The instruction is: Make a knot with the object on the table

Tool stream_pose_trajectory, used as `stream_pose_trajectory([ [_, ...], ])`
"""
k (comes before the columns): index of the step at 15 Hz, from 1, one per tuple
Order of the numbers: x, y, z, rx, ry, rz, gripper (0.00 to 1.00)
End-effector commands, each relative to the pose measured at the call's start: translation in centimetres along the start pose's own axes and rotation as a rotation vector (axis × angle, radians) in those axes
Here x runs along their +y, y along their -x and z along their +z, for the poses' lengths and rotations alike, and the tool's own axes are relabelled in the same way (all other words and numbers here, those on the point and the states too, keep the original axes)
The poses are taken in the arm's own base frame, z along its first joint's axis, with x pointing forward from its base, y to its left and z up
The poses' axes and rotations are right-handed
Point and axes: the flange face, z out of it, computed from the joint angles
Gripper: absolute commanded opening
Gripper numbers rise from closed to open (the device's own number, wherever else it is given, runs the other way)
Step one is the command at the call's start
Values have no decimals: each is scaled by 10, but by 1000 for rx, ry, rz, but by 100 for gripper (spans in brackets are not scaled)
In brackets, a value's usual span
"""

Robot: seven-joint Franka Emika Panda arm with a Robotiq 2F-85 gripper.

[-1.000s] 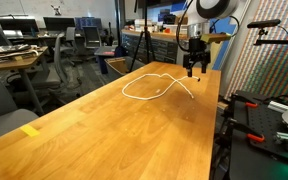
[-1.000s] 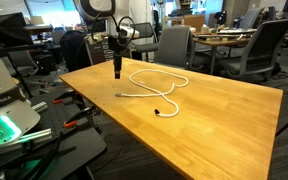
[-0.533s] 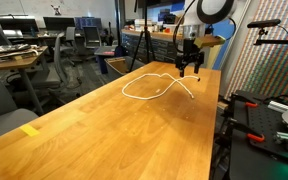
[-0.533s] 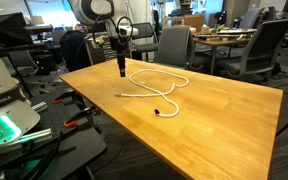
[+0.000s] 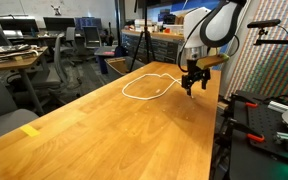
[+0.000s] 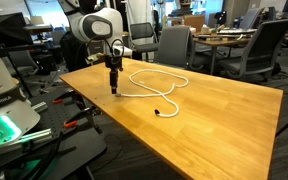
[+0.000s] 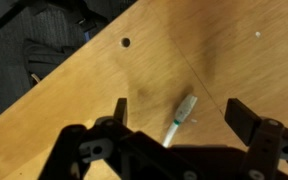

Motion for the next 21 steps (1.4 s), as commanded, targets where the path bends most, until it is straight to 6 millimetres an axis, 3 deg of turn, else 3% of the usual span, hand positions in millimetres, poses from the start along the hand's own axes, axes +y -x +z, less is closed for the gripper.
stream_pose_trajectory([
  [1, 12, 3, 17, -18, 5, 48, 88],
  [2, 15, 3, 21, -28, 3, 57, 74],
  [6, 15, 1, 29, -59, -47, 120, 42],
  [11, 3, -1, 24, -59, -97, 135, 9],
  [13, -1, -3, 22, -52, -104, 127, 3],
  [17, -5, -7, 10, -28, -118, 103, 8],
  [19, -10, -6, -13, -12, -179, 42, 10],
  [21, -29, -1, -49, 34, -221, -58, 9],
])
